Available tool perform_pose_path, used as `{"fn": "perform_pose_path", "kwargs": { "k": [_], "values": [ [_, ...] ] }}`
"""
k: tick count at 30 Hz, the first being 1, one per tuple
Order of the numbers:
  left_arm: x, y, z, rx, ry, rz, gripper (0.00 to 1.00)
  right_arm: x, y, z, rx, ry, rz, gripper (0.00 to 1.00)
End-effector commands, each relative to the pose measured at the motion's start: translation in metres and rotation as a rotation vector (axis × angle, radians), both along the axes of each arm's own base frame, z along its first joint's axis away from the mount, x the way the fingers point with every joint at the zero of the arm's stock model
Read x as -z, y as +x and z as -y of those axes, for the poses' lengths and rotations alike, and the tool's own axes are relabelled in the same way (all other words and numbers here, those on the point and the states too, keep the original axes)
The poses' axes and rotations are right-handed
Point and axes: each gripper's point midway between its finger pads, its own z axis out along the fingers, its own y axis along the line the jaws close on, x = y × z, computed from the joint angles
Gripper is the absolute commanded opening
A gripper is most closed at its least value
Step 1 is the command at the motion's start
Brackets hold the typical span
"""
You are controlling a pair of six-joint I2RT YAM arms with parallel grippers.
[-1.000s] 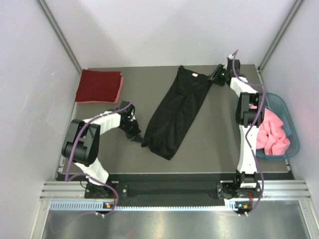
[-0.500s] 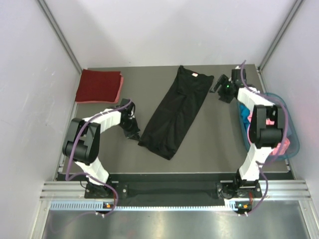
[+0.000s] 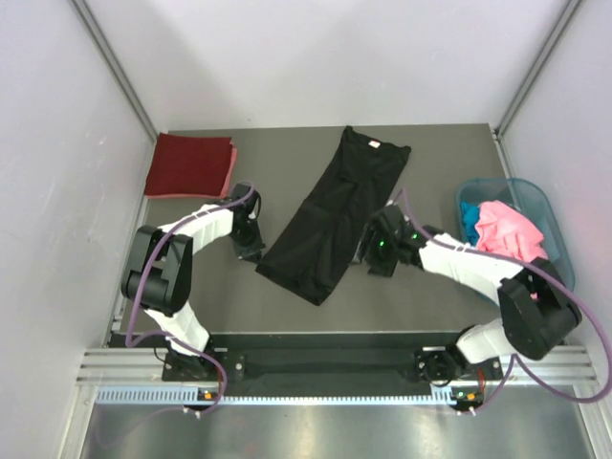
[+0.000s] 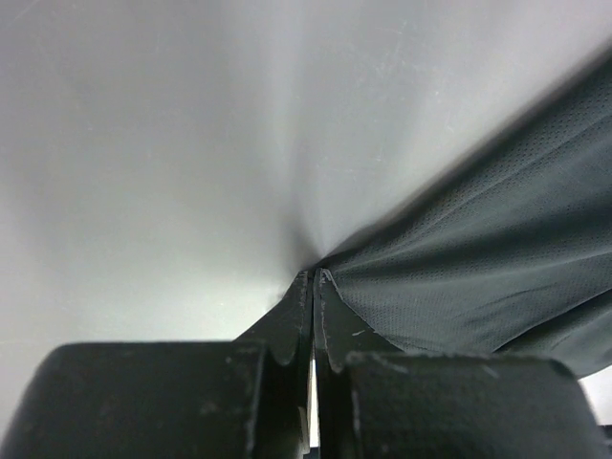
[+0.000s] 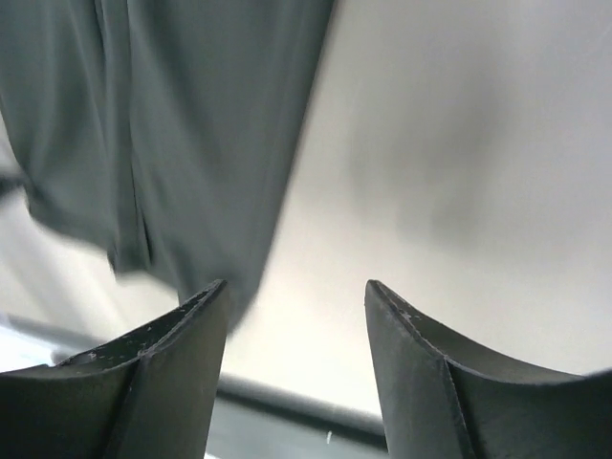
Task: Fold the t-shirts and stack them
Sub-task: Fold the tshirt
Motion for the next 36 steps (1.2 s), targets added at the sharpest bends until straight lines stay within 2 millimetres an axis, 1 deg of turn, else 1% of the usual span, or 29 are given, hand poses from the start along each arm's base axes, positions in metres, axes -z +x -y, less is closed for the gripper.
{"fn": "perform_pose_path", "kwargs": {
  "k": [1,2,3,5,6,7,8,9,10,11,13,14,15,19,25,26,30,31,35,36],
  "values": [
    [0.006,0.0,0.002,0.024,-0.019,-0.001,0.0,-0.014,-0.021,-0.029,0.054,0.068,0.034,0.59],
    [0.008,0.0,0.003,0.026,-0.027,-0.001,0.0,-0.014,-0.024,-0.033,0.057,0.064,0.043,0.59],
    [0.008,-0.001,0.004,0.03,-0.031,-0.001,0.0,-0.016,-0.033,-0.044,0.048,0.079,0.036,0.59],
    [0.012,-0.005,0.004,0.032,-0.037,-0.013,0.0,-0.017,-0.036,-0.055,0.059,0.085,0.046,0.59],
    [0.012,-0.005,0.005,0.033,-0.042,-0.014,0.0,-0.023,-0.041,-0.068,0.055,0.102,0.05,0.59],
    [0.013,-0.006,0.006,0.035,-0.049,-0.018,0.0,-0.024,-0.043,-0.073,0.062,0.101,0.048,0.59],
    [0.013,-0.006,0.007,0.035,-0.051,-0.018,0.0,-0.02,-0.044,-0.075,0.074,0.084,0.04,0.59],
    [0.013,-0.007,0.006,0.037,-0.05,-0.019,0.0,-0.024,-0.048,-0.085,0.078,0.1,0.037,0.59],
    [0.013,-0.006,0.007,0.037,-0.051,-0.016,0.0,-0.023,-0.049,-0.087,0.089,0.095,0.032,0.58],
    [0.013,-0.006,0.007,0.036,-0.053,-0.016,0.0,-0.017,-0.051,-0.088,0.1,0.07,0.028,0.58],
    [0.012,-0.006,0.008,0.034,-0.061,-0.013,0.0,-0.017,-0.057,-0.099,0.101,0.085,0.015,0.58],
    [0.012,-0.006,0.009,0.036,-0.067,-0.013,0.0,-0.012,-0.058,-0.102,0.1,0.075,0.008,0.58],
    [0.012,-0.006,0.009,0.034,-0.067,-0.014,0.0,-0.011,-0.061,-0.106,0.101,0.073,0.004,0.57],
    [0.015,-0.01,0.01,0.034,-0.075,-0.021,0.0,-0.003,-0.062,-0.11,0.122,0.058,-0.004,0.57],
    [0.012,-0.009,0.011,0.035,-0.082,-0.013,0.0,0.011,-0.065,-0.109,0.145,0.03,-0.016,0.56],
    [0.011,-0.009,0.011,0.034,-0.082,-0.012,0.0,0.016,-0.067,-0.111,0.141,0.021,-0.026,0.56],
    [0.013,-0.011,0.01,0.031,-0.079,-0.021,0.0,0.021,-0.07,-0.116,0.128,0.008,-0.028,0.54],
    [0.015,-0.012,0.009,0.029,-0.074,-0.024,0.0,0.023,-0.07,-0.115,0.133,-0.003,-0.031,0.54],
    [0.015,-0.014,0.006,0.025,-0.061,-0.027,0.0,0.029,-0.074,-0.115,0.124,-0.005,-0.035,0.5],
    [0.016,-0.015,0.006,0.024,-0.06,-0.029,0.0,0.029,-0.075,-0.116,0.118,-0.005,-0.034,0.46]
  ]
}}
